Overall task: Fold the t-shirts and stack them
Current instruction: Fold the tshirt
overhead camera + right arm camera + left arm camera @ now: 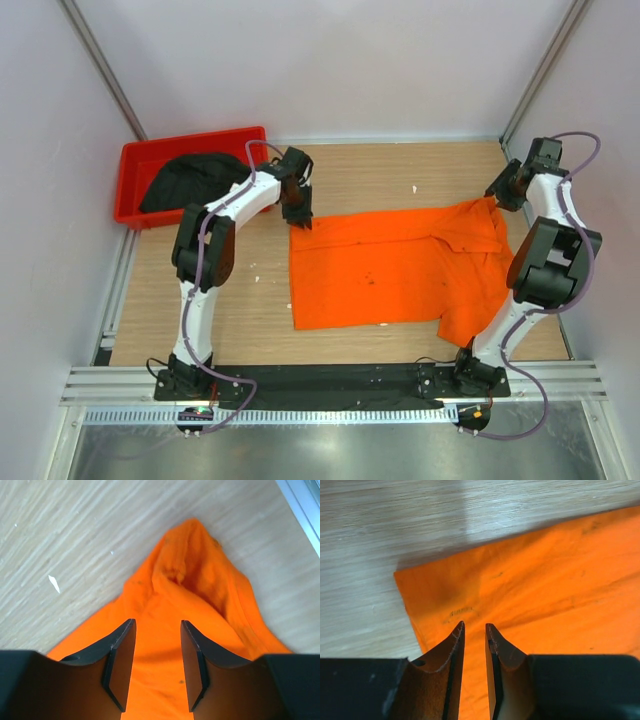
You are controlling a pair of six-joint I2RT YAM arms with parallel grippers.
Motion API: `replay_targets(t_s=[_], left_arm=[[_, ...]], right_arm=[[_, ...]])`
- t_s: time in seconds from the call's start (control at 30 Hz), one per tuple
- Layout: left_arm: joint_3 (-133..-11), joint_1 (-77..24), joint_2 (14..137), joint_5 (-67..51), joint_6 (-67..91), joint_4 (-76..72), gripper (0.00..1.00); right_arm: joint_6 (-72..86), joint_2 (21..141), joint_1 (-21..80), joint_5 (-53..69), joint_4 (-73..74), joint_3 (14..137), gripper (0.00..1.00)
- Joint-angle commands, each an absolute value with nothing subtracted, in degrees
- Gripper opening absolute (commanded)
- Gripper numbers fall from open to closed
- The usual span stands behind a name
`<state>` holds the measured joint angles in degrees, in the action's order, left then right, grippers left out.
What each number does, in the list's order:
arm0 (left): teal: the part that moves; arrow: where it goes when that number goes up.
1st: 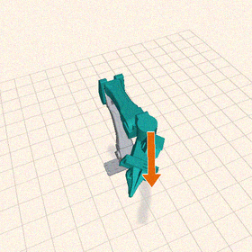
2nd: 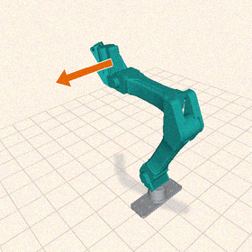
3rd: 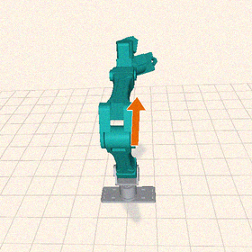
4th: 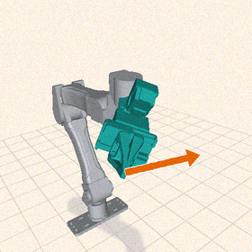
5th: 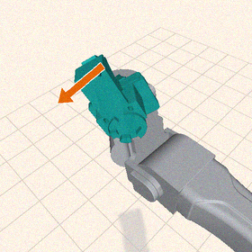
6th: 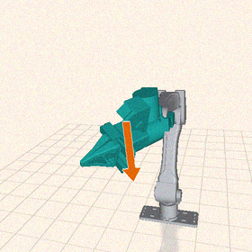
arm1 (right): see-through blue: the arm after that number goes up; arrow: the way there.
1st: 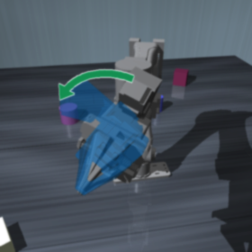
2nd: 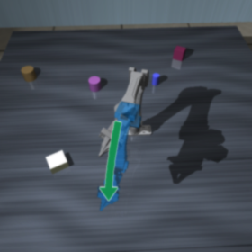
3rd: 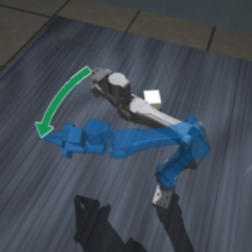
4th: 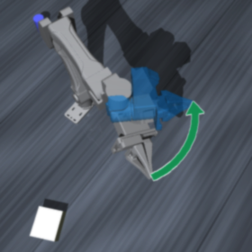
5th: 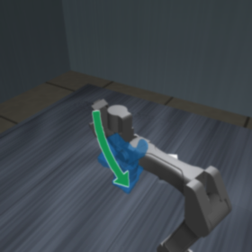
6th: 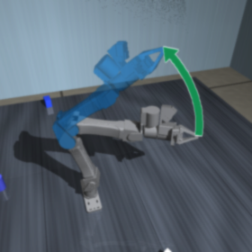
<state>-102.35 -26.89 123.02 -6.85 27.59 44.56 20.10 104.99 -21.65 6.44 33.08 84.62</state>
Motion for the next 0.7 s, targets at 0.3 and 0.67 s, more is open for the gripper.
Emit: replay_targets(t_s=[0.3, 0.67], left_arm=[[-102.75, -26.98, 125.59, -8.52, 26.54, 40.78, 0.22], [-102.48, -26.46, 125.60, -7.73, 26.54, 42.62, 0.21]], right_arm=[[21.62, 113.55, -21.71, 6.50, 30.06, 92.10, 0.48], [19.86, 112.68, -21.53, 0.27, 37.17, 92.12, 0.49]])
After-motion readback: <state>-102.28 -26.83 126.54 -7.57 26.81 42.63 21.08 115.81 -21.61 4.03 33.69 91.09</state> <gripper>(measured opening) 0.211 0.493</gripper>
